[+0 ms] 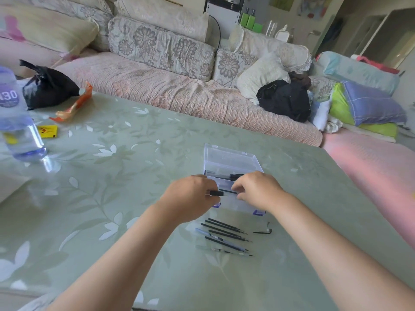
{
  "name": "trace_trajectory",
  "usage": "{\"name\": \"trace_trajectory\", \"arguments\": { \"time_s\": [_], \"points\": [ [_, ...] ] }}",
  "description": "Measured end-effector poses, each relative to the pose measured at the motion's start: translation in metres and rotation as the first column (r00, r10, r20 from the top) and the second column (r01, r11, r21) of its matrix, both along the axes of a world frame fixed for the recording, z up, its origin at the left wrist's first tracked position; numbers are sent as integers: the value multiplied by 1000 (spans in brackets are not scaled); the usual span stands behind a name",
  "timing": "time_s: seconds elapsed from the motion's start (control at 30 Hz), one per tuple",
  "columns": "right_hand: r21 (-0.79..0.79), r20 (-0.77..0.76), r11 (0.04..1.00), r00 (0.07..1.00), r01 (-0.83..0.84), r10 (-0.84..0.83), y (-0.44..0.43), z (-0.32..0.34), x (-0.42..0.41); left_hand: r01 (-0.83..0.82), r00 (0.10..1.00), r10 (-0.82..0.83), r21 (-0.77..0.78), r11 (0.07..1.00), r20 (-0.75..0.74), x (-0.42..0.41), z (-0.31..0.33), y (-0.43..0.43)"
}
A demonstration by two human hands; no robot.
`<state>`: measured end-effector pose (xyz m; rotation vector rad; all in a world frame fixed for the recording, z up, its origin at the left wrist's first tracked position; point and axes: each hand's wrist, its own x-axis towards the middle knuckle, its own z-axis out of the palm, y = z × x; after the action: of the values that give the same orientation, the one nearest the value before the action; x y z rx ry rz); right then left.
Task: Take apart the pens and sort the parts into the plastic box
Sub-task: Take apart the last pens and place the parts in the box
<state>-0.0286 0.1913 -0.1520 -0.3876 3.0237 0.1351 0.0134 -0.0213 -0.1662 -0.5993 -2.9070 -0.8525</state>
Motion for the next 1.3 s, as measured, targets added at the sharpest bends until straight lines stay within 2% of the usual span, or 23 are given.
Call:
{"name": "trace_trajectory", "arguments": {
  "time_s": [0.3,0.43,0.6,0.77,0.9,1.3],
  "points": [
    [122,26,991,999,-49,47,-5,0,-5,18,1000,-18,9,1000,-18,-2,-2,0],
    [161,10,980,993,-121,121,-4,0,-4,23,1000,-23,7,1000,-10,-1,-3,1],
    [72,-104,992,988,-105,113,5,8,6,6,1000,-7,31,1000,15,1,0,1],
    [-133,-248,990,968,-56,22,13,15,44,20,999,-20,1,1000,46,2,0,3],
    [-218,-260,976,964,-2,-57,22,7,75,62,997,-57,-80,995,60,4,-4,5],
    [-263,-245,965,967,-3,-64,39,-9,85,58,979,-57,0,998,198,12,-9,11]
  ]
}}
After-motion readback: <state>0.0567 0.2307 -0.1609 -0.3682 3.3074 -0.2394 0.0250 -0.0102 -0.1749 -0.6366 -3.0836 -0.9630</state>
